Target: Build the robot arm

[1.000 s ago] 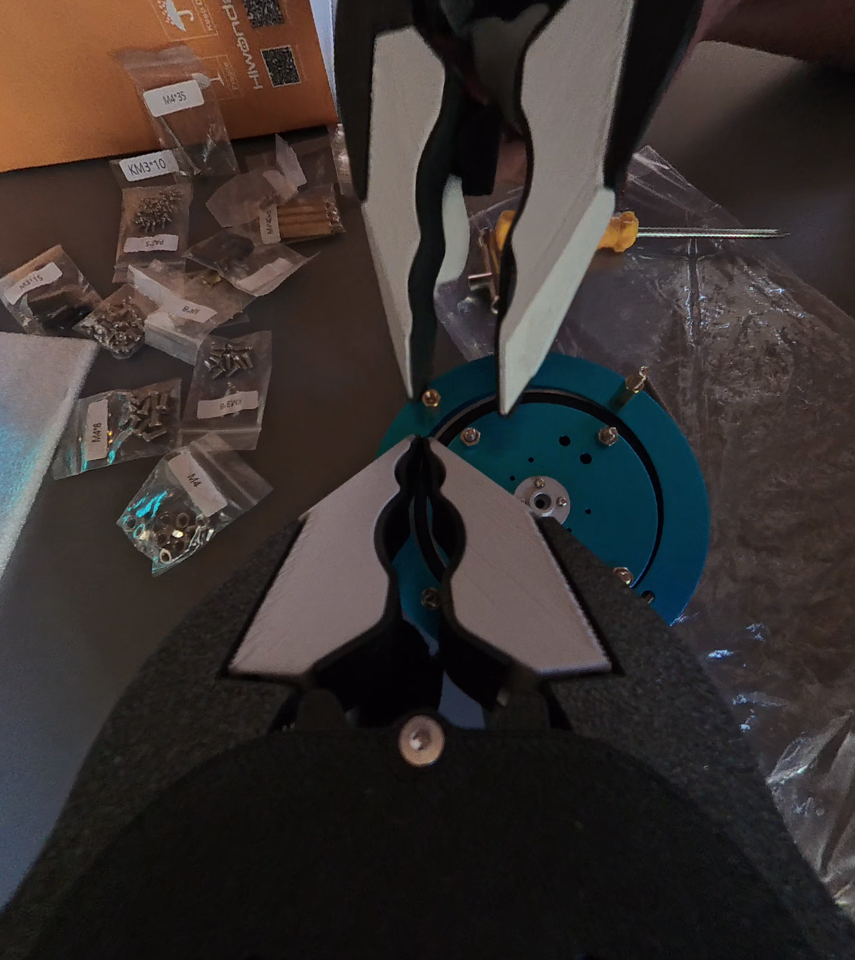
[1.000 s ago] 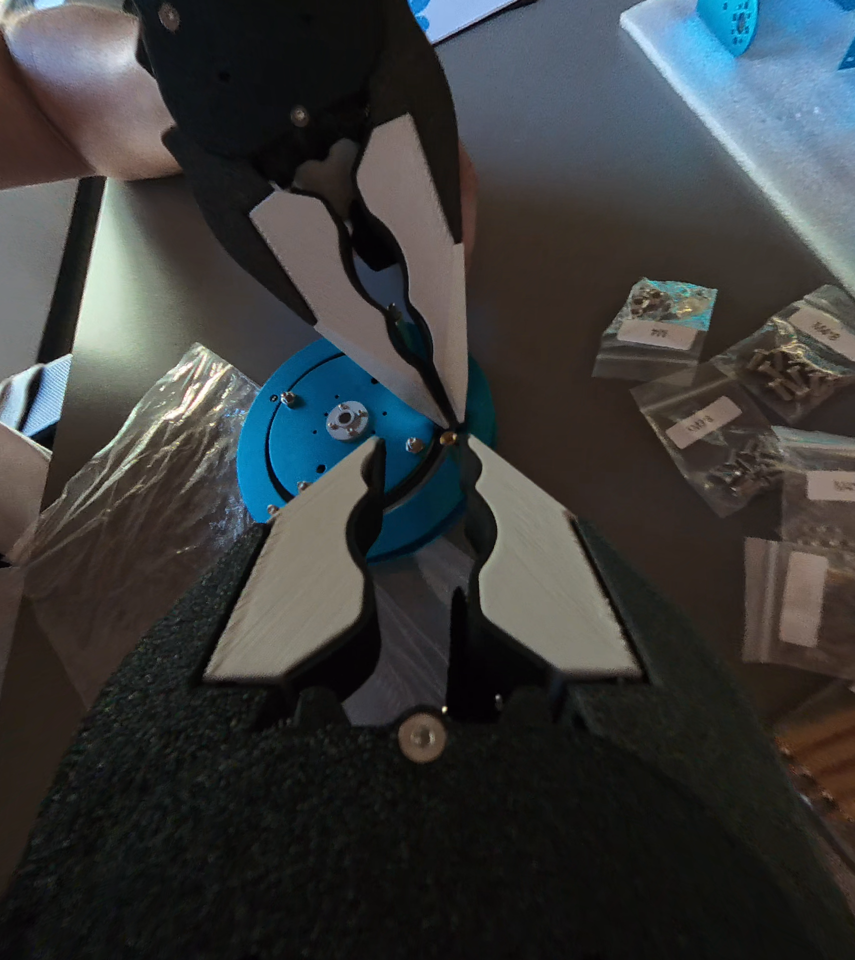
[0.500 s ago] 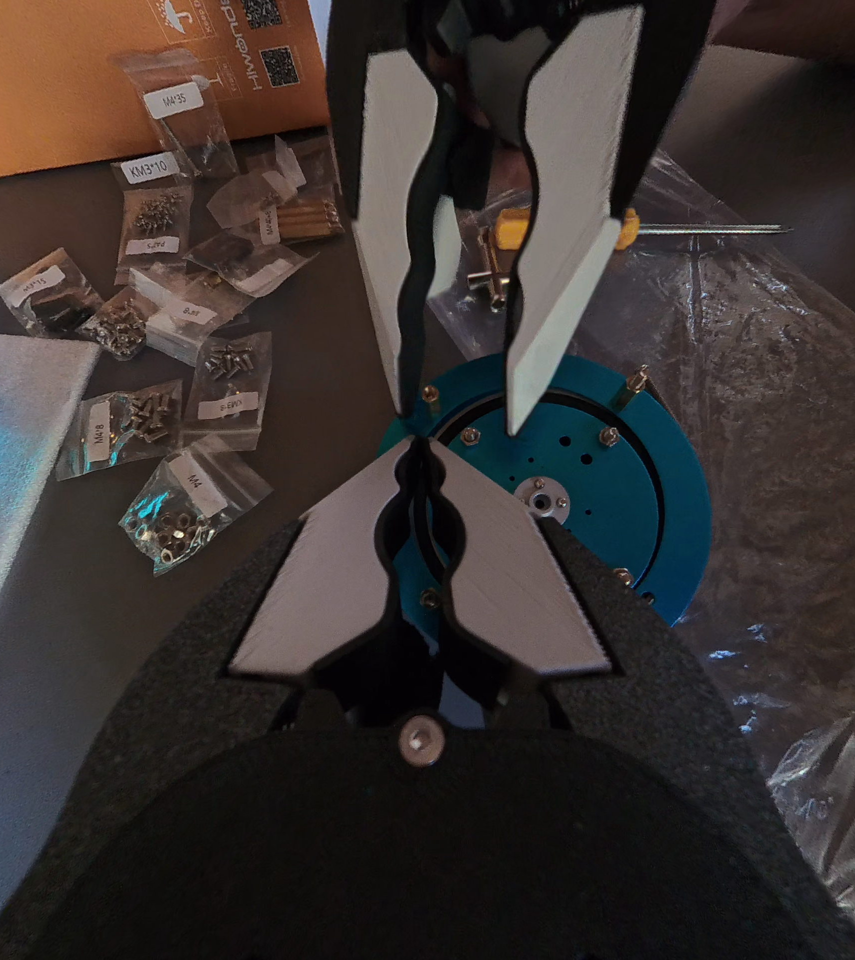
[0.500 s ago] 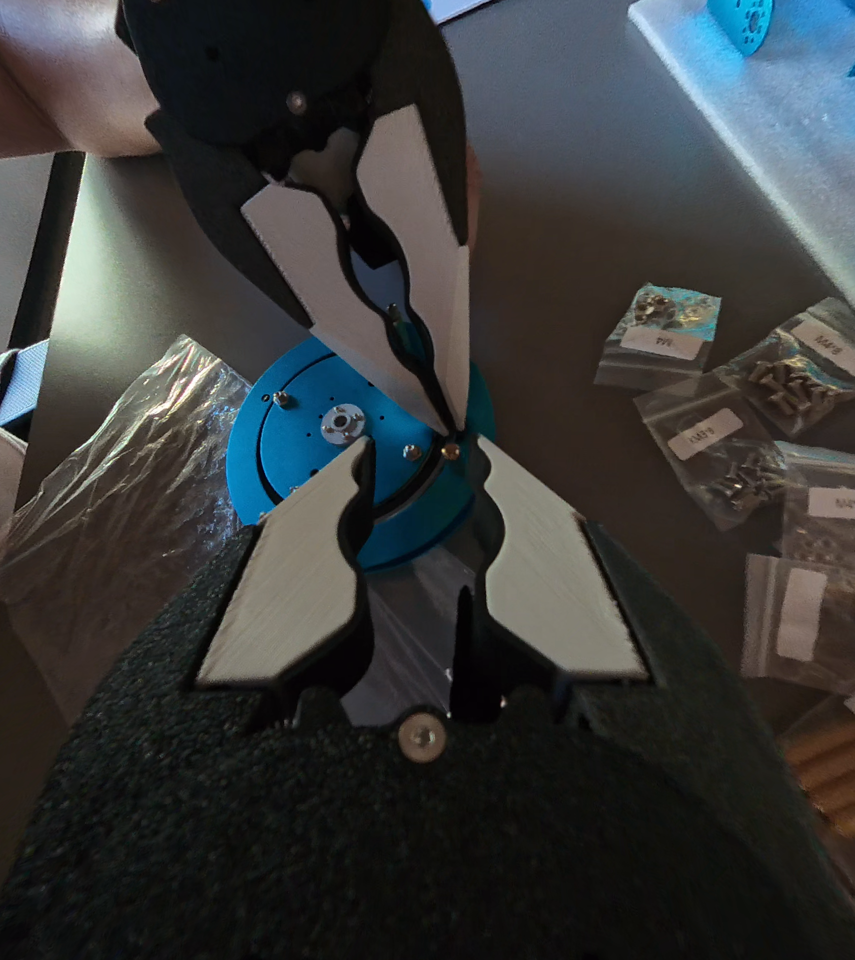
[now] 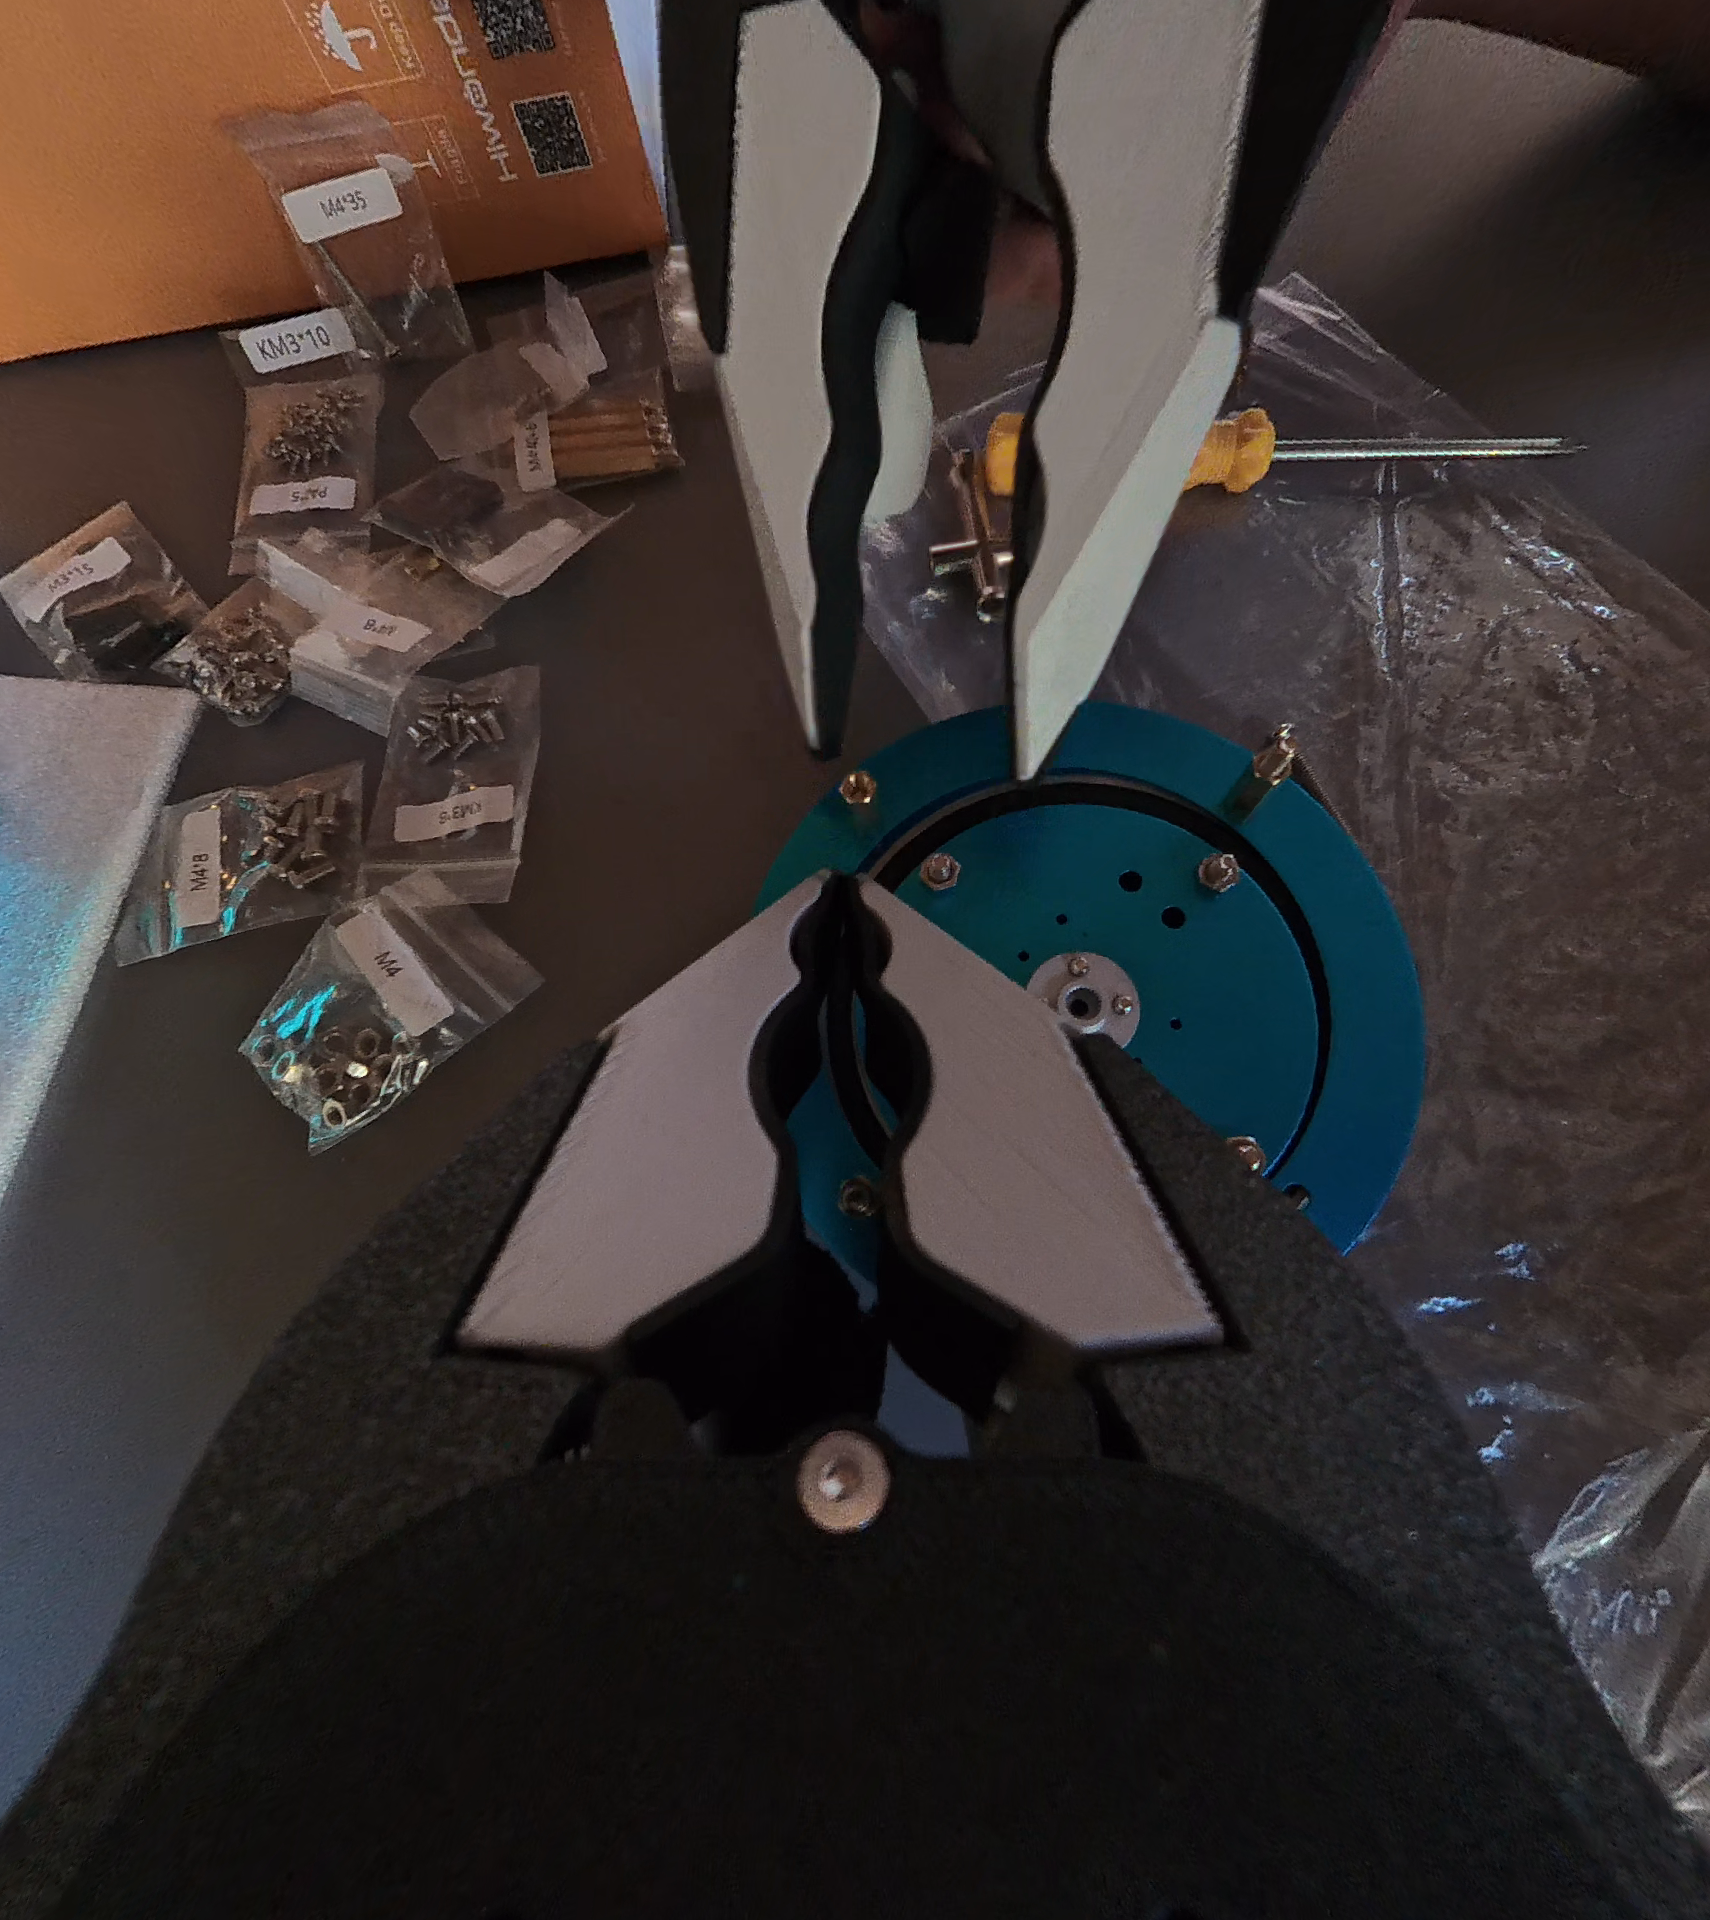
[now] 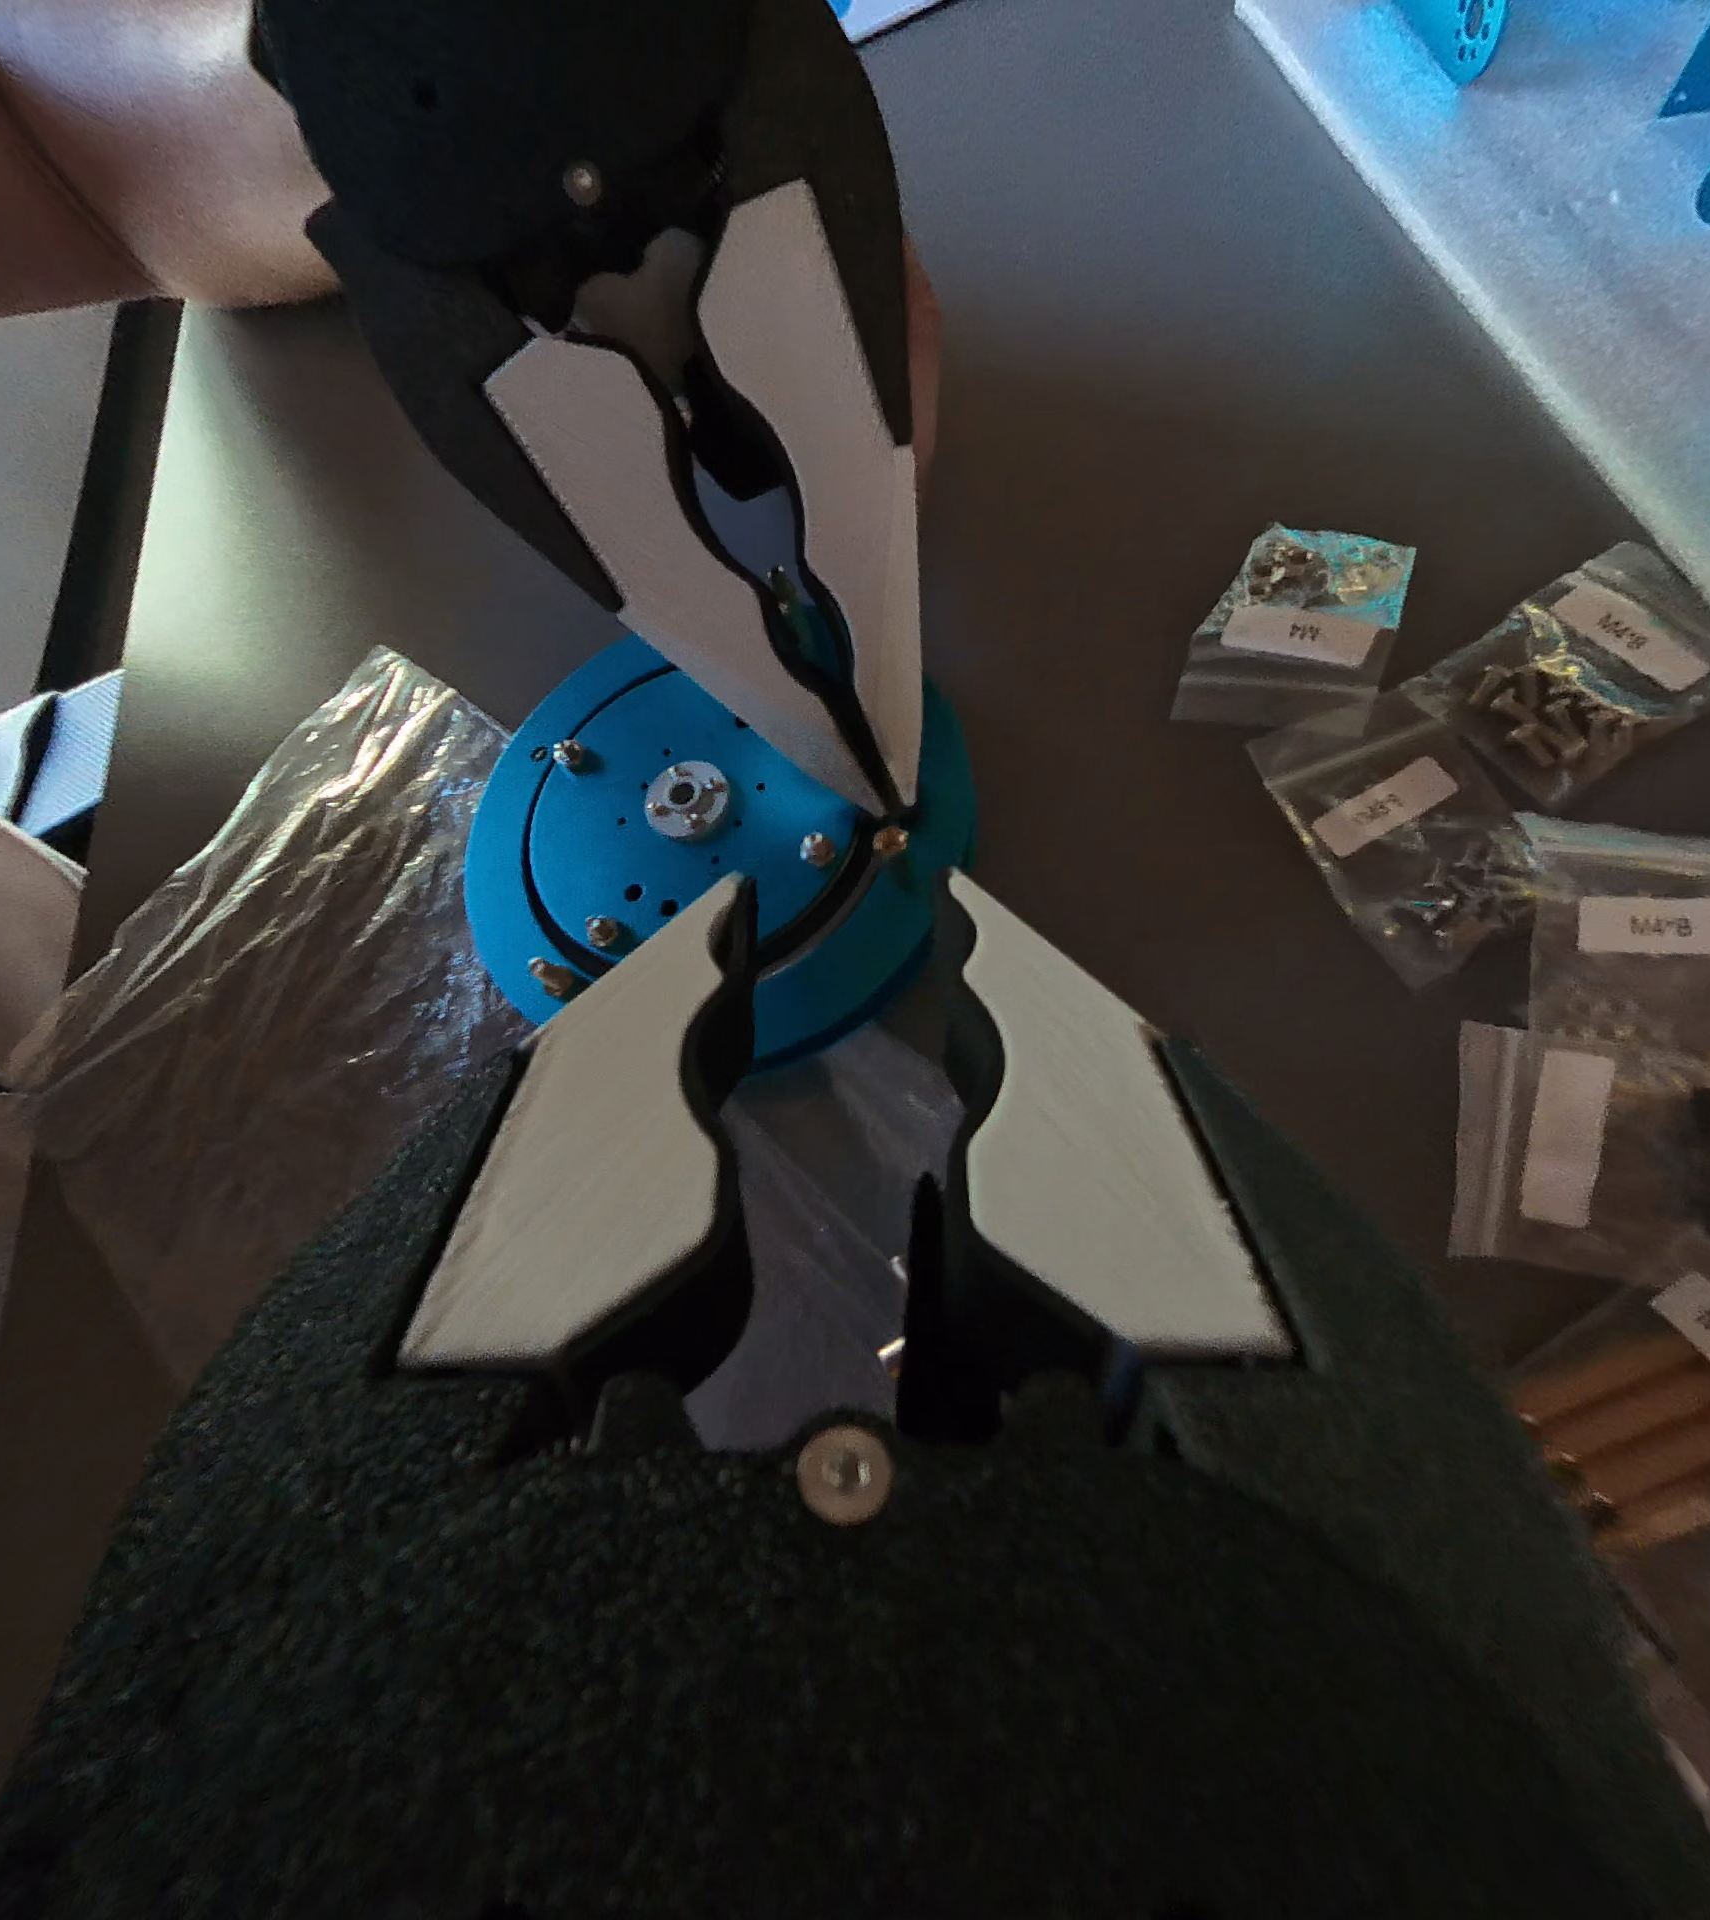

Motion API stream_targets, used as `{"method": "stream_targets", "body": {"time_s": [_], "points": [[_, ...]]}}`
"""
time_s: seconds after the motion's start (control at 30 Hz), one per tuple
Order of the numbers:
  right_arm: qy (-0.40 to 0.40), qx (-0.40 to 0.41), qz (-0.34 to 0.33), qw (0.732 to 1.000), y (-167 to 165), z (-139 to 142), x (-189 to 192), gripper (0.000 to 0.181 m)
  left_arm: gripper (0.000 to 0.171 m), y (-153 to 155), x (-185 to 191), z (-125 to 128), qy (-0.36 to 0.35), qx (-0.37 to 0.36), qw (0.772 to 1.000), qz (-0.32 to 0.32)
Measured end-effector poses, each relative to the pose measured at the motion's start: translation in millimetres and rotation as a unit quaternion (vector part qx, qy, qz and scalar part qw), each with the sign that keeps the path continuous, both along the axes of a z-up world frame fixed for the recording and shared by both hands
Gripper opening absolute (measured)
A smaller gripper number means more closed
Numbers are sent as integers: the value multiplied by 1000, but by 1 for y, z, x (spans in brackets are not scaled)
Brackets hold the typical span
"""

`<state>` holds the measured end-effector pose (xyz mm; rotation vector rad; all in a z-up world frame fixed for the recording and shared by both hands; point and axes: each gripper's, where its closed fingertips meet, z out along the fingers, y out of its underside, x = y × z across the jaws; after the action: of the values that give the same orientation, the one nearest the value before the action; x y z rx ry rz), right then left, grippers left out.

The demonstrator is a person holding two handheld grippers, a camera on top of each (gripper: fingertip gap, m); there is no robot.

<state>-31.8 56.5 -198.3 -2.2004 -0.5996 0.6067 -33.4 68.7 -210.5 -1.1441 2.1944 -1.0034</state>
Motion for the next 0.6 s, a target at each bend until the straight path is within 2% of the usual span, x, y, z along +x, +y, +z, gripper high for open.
{"method": "stream_targets", "body": {"time_s": [0.13, 0.23, 0.37, 0.5, 0.6], "points": [[-7, 0, 14, 1000, 7, -7, -17, 41, 0, 0, 0, 0, 2, 1, 1000, -1], [-26, 7, -5, 1000, 13, -6, -9, 37, 0, -1, -1, 0, 1, 0, 1000, -1], [-4, 3, -4, 1000, -2, 1, 2, 30, 0, -1, -1, 0, 0, 5, 1000, -1], [-13, 2, 9, 1000, 2, -8, -13, 38, 0, -1, -1, 0, 1, 3, 1000, -2], [-19, 3, 4, 1000, 5, -6, -9, 36, 0, -1, -1, 0, 0, 5, 1000, -1]]}}
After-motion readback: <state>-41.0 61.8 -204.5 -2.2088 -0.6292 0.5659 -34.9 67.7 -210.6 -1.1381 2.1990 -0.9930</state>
